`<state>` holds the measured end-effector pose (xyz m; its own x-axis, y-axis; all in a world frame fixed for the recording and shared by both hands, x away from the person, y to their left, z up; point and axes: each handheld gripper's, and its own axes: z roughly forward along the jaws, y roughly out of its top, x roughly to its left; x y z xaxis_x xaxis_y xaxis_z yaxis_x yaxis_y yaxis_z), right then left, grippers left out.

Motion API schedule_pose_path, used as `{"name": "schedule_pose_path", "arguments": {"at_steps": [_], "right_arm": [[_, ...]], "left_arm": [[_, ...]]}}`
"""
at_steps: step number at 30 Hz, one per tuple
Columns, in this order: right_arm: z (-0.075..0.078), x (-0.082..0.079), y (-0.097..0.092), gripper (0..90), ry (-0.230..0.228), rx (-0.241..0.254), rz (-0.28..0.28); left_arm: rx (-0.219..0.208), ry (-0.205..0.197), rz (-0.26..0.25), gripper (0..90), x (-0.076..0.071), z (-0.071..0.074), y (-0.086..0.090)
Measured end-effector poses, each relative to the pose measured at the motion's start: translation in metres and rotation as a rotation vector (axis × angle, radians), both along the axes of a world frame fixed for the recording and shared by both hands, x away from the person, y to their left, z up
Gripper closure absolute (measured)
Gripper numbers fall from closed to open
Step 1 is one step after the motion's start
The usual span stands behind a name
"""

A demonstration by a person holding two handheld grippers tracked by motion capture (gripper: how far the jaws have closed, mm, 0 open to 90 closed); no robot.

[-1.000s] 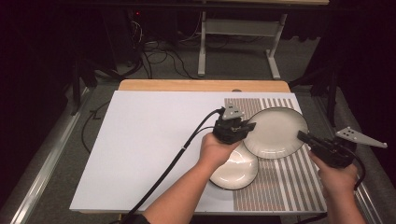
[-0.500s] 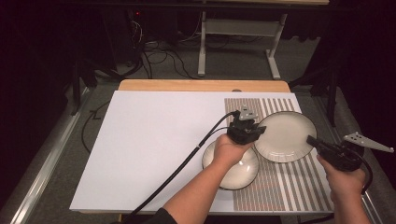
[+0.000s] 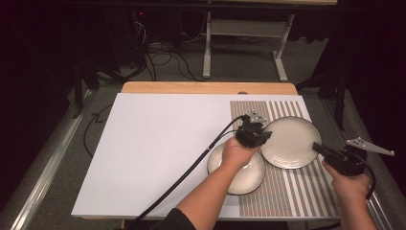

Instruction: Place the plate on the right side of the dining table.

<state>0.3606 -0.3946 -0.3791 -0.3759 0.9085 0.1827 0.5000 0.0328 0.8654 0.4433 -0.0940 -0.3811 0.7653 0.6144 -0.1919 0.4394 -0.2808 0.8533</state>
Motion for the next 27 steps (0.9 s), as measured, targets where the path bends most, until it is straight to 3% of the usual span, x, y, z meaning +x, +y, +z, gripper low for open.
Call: {"name": "schedule_pose_path", "arguments": {"at_steps": [10, 20, 25, 27], "right_arm": [[-0.002, 0.002, 0.005, 87.5, 0.016, -0.009, -0.002], [-0.004, 0.004, 0.009, 87.5, 0.021, -0.02, -0.001], [-0.004, 0.005, 0.012, 87.5, 0.018, -0.025, -0.009], [-0.003, 0.006, 0.013, 87.6, 0.017, -0.025, -0.009]], "left_arm": [[0.028, 0.015, 0.009, 77.2, 0.001, -0.003, 0.002], [0.03, 0.037, 0.02, 76.9, 0.003, -0.005, 0.005], [0.046, 0.032, 0.031, 74.9, 0.004, -0.007, 0.005], [0.054, -0.005, 0.044, 73.7, 0.003, -0.005, 0.005]]}}
